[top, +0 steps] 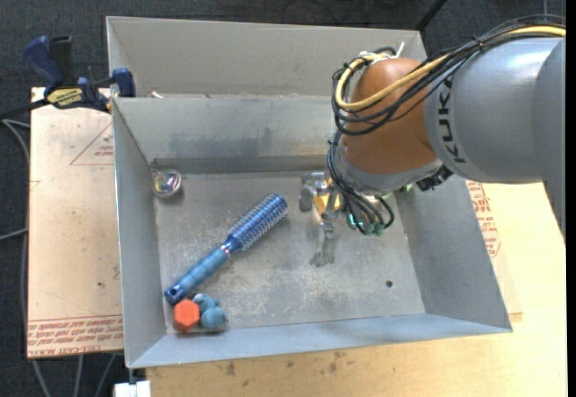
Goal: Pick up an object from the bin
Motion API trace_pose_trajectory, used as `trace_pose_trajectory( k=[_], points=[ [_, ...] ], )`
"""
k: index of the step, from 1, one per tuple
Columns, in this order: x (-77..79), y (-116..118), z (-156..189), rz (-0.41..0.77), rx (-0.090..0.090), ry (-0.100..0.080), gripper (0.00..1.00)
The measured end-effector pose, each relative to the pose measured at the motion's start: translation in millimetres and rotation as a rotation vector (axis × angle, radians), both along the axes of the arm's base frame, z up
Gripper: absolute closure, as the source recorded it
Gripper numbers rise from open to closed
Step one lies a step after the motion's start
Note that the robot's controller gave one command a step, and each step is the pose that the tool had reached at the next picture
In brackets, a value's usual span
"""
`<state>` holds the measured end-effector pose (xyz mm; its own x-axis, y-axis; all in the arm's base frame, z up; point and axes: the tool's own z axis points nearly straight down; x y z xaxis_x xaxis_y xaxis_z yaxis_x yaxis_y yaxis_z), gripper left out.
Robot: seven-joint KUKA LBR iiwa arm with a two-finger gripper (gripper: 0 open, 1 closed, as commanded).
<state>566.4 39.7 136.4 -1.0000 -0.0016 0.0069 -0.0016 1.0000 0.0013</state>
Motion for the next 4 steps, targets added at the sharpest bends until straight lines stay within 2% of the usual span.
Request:
trace_pose_trajectory(
  k=[1,2,3,4],
  points=[
    [29.8,3,-71,0.031,0.0,-0.004,0.0],
    [30.6,3,-67,0.03,0.0,-0.008,0.0],
    [25.1,9,0,0.446,0.001,-0.015,0.0],
    [53.1,10,-6,0.521,0.001,-0.013,0.0]
  ],
)
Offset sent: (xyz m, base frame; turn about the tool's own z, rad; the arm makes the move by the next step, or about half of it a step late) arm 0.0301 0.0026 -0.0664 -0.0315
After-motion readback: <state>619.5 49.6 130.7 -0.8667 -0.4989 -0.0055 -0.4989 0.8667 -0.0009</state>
